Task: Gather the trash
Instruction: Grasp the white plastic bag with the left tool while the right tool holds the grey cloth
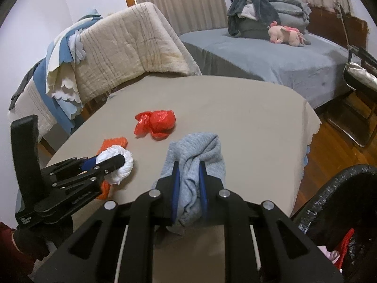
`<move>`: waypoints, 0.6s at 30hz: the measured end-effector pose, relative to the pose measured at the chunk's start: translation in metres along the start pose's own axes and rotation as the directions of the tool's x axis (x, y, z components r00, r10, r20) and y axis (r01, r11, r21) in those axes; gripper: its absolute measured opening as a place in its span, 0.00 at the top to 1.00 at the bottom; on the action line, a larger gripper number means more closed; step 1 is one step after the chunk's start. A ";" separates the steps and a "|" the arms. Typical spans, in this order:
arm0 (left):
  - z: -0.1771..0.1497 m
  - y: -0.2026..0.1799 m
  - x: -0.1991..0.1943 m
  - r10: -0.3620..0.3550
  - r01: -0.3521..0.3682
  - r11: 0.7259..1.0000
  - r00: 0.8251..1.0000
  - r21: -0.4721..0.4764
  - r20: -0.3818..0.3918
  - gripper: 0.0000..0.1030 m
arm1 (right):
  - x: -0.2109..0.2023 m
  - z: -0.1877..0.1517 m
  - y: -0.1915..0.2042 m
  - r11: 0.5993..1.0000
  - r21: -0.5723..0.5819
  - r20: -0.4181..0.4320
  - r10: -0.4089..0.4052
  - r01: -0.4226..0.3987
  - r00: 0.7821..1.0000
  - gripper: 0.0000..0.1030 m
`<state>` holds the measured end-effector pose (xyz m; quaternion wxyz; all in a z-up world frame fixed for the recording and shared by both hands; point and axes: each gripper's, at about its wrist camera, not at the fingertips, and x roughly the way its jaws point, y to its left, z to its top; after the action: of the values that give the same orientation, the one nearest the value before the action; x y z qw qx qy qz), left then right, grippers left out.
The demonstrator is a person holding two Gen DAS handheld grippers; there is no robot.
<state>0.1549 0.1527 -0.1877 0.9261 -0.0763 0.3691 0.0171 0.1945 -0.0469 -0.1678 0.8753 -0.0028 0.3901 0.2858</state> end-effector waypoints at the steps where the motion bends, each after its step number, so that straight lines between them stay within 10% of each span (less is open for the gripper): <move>1: 0.002 0.000 -0.003 -0.002 0.002 1.000 1.000 -0.001 0.008 0.75 | -0.003 0.002 0.000 1.000 0.001 0.008 0.000 0.000 1.000 0.86; 18: 0.029 -0.034 -0.071 -0.016 0.013 1.000 0.993 0.027 0.117 0.75 | -0.074 0.022 0.008 1.000 -0.018 0.121 0.002 0.000 0.993 0.86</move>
<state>0.1259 0.1253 -0.1137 0.9472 -0.0657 0.3136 0.0100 0.1659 -0.0727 -0.1001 0.8972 0.0066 0.3337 0.2892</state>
